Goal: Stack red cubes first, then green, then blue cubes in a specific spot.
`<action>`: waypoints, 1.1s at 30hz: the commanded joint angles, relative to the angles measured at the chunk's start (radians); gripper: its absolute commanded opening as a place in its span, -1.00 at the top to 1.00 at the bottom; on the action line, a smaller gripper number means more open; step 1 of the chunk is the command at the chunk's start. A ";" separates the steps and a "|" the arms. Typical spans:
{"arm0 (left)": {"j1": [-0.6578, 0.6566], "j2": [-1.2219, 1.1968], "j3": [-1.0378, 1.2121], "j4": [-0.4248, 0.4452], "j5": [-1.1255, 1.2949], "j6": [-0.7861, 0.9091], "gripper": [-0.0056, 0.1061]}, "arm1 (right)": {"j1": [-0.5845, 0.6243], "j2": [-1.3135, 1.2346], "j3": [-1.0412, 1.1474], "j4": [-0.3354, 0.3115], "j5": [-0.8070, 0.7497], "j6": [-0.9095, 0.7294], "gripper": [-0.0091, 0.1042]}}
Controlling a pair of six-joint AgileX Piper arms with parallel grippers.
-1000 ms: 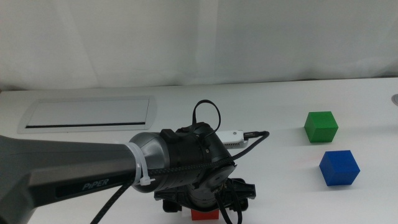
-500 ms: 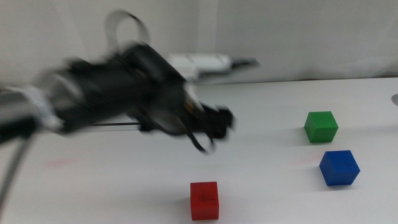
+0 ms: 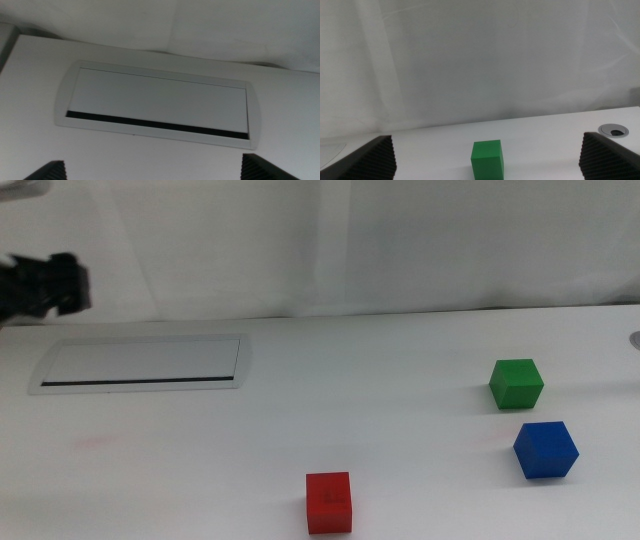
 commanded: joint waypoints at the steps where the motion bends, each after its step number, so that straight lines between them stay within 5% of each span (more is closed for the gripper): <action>1: 0.027 -0.085 0.100 -0.058 -0.080 0.076 -0.60 | -0.006 -0.005 0.041 -0.003 -0.014 -0.006 -0.98; 7: 0.025 -0.368 0.375 -0.103 -0.268 0.117 -0.20 | -0.006 -0.005 0.041 -0.003 -0.014 -0.006 -0.98; 12: 0.017 -0.623 0.613 -0.103 -0.412 0.147 0.91 | -0.006 -0.005 0.041 -0.003 -0.014 -0.006 -0.98; 19: 0.017 -0.951 0.841 -0.099 -0.456 0.160 0.95 | -0.006 -0.005 0.041 -0.003 -0.014 -0.006 -0.98; 22: 0.017 -1.061 0.899 -0.166 -0.443 0.103 0.95 | -0.006 -0.005 0.041 -0.003 -0.016 -0.006 -0.98; 33: 0.017 -1.142 1.233 -0.154 -0.663 0.102 0.95 | -0.006 -0.005 0.038 -0.003 -0.069 -0.006 -0.98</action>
